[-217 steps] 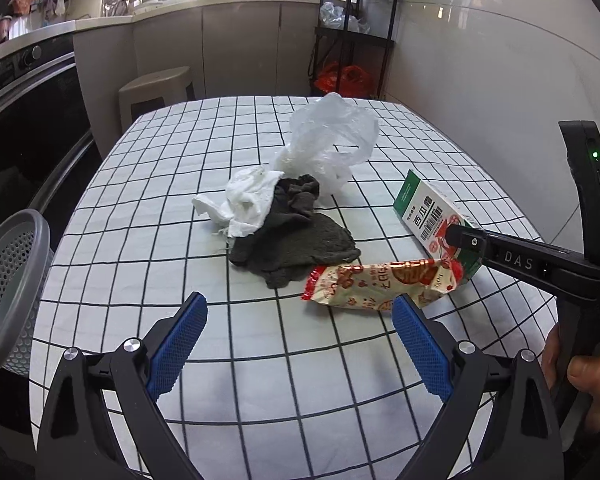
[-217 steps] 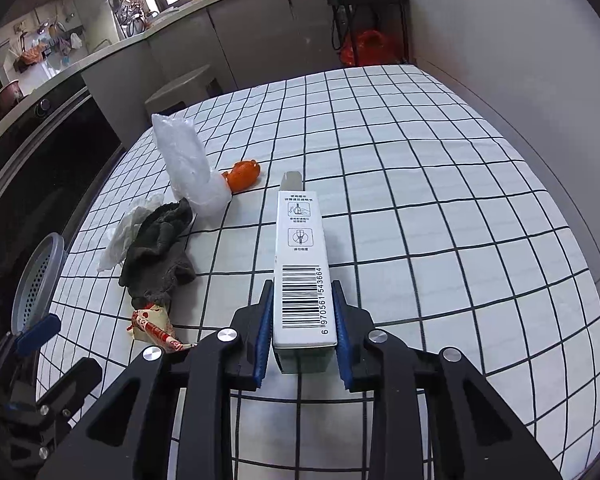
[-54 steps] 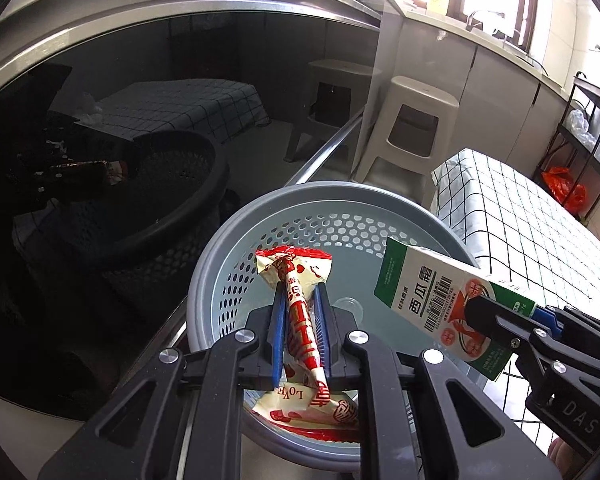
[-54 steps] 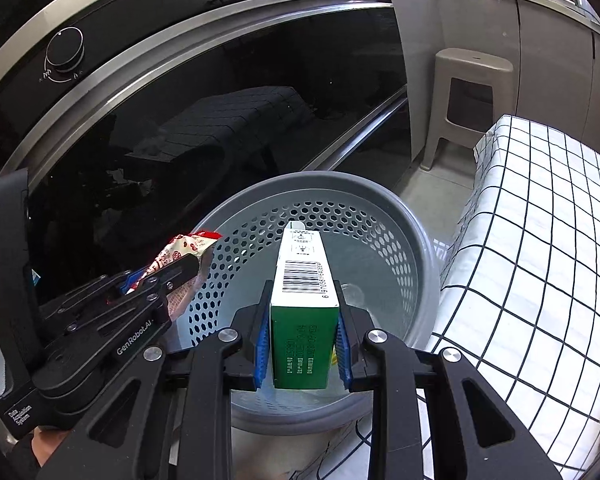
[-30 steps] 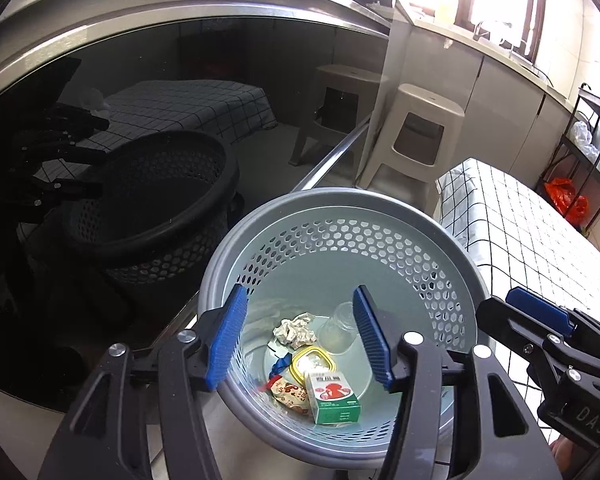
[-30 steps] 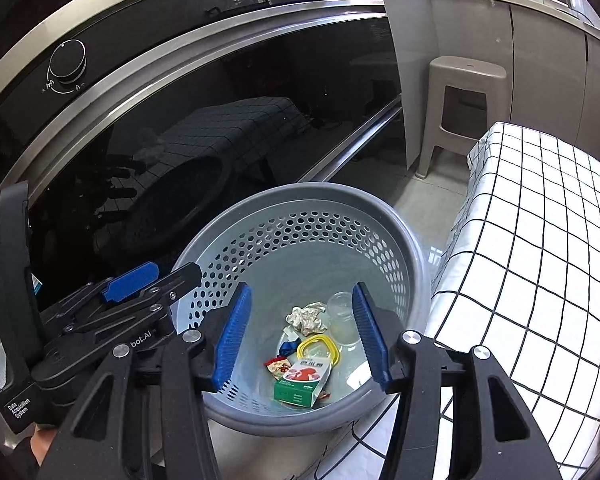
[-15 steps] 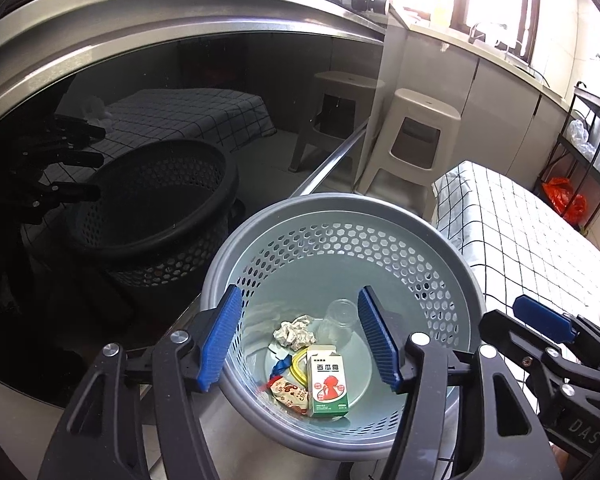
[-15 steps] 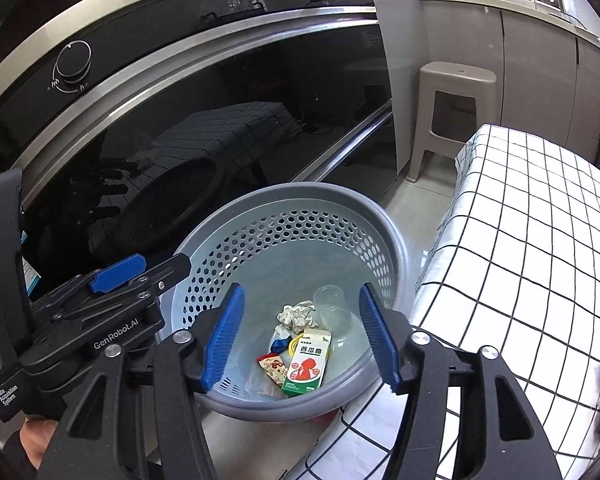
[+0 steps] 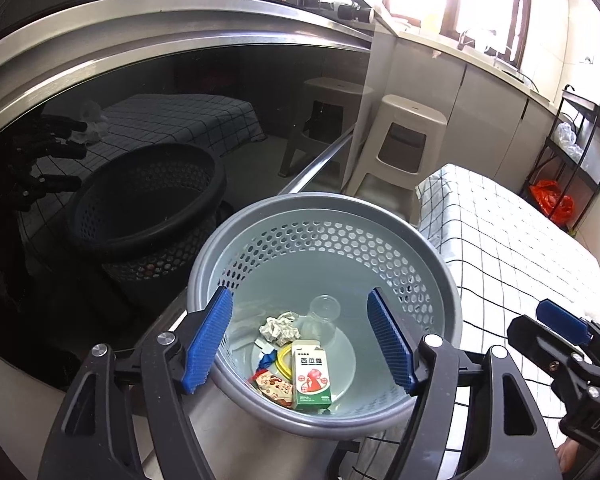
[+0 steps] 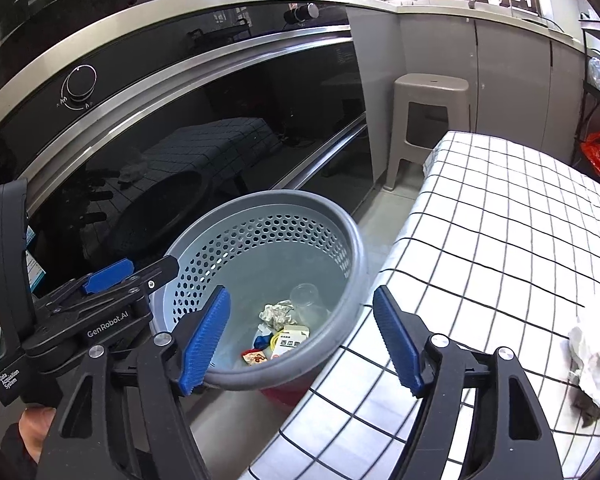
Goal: Collect trash
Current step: 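Open both grippers to drop the wrapper and carton into the wastebasket, then move both grippers back over the table toward the tissue and cloth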
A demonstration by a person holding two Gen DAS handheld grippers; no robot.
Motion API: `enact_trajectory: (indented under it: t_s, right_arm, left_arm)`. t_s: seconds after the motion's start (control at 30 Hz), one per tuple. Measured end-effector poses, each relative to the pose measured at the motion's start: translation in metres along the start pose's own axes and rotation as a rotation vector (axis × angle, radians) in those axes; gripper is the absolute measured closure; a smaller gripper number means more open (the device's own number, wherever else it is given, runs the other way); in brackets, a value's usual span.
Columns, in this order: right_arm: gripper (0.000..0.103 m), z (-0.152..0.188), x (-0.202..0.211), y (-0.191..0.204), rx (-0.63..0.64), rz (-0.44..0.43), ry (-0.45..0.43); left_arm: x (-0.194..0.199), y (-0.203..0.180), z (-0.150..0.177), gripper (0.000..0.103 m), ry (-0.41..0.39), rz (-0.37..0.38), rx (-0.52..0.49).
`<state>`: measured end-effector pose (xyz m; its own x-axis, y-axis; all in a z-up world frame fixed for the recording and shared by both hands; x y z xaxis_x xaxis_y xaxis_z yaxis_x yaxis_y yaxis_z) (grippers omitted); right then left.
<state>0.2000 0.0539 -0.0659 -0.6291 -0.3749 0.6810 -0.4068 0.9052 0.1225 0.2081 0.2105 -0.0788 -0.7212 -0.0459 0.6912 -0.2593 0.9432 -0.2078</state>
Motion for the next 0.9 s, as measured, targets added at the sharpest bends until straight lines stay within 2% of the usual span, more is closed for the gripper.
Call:
enact_trajectory:
  t_s: [0.3, 0.43, 0.53, 0.7, 0.9]
  right_arm:
    - [0.028, 0.015, 0.036, -0.028, -0.044, 0.057, -0.044]
    - [0.027, 0.023, 0.052, -0.043, -0.061, 0.088, -0.055]
    - [0.024, 0.031, 0.069, -0.053, -0.065, 0.116, -0.075]
    - [0.024, 0.044, 0.091, -0.074, -0.062, 0.166, -0.082]
    - [0.023, 0.056, 0.122, -0.107, -0.085, 0.217, -0.107]
  left_arm:
    - [0.022, -0.020, 0.011, 0.027, -0.038, 0.029, -0.033]
    - [0.026, -0.035, 0.019, 0.026, -0.028, 0.057, -0.055]
    - [0.031, -0.050, 0.026, 0.026, -0.027, 0.076, -0.081]
    - [0.042, -0.076, 0.035, 0.025, -0.029, 0.100, -0.128]
    - [0.061, -0.111, 0.040, 0.016, -0.061, 0.146, -0.160]
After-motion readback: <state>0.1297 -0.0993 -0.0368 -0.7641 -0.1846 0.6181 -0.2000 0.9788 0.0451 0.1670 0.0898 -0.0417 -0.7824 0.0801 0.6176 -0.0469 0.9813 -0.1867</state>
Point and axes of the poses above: each gripper's, at about its wrist camera, not at the fingertips, and x roughly against the way its jaws point, y to its left, z to its underside, the point moved 7 cm from there along -x, roughly the way its jaws point, and after that the axes turned 8 degrees about x, right-handed, at the moved point
